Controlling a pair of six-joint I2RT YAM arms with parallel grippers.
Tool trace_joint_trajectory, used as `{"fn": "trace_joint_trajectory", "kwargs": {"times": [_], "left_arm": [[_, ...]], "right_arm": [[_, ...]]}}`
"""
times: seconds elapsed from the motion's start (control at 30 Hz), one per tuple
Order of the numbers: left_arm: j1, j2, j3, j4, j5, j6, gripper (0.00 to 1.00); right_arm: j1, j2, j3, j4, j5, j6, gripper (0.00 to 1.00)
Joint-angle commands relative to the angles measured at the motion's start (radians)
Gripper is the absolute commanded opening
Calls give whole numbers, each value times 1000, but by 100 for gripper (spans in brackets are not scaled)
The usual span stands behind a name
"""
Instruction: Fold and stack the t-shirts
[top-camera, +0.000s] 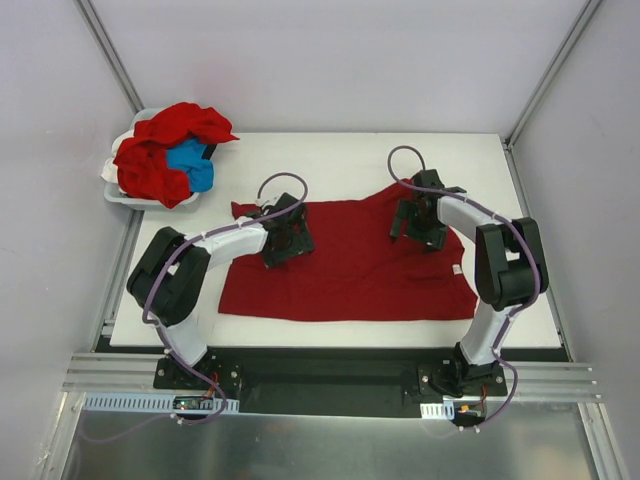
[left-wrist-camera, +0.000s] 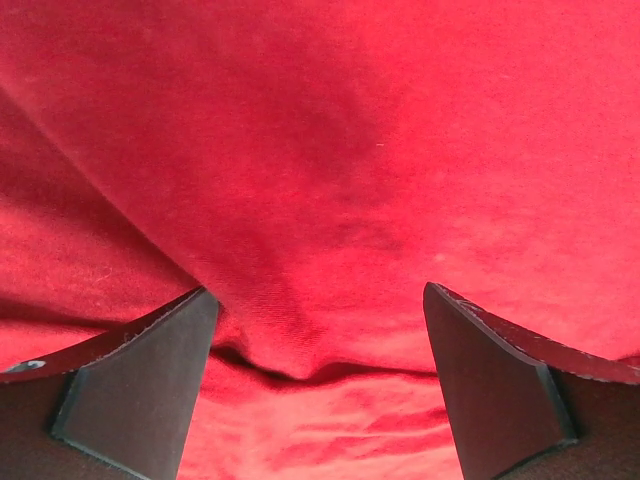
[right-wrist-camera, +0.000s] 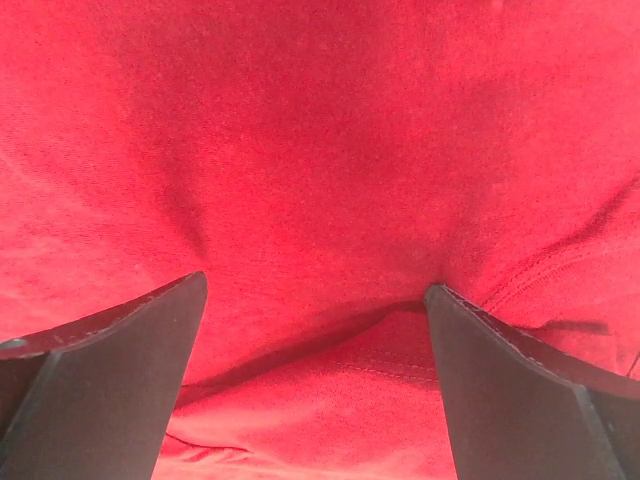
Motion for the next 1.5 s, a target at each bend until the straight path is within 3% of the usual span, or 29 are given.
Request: {"fn": "trace_joint_trajectory", "kwargs": {"times": [0.0,0.3,0.57,0.73,0.87,1.07,1.47], "left_arm": [[-77,98,-12,31,40,-116,84],[-191,79,61,-25,6,-211,83],[-234,59,173,-148,-81,-173,84],[-121,-92,211,-176,-111,-60,87],[10,-119,262,-181,-112,45,87],[127,47,353,-173,-94,114,86],[194,301,437,-112,-57,131,85]], "right_arm": [[-38,10,14,-47,65,-37,97],[-163,-39,-21,-78,110,-109,96],[-180,-142,31,-106,60,-153,96],[-123,-284,166,-133,-5,-217,96],[-117,-272,284,-121,-95,-202,96],[-109,-156,315,-70,-112,-123,96],[-126,-58,326,-60,-89,-107,96]]}}
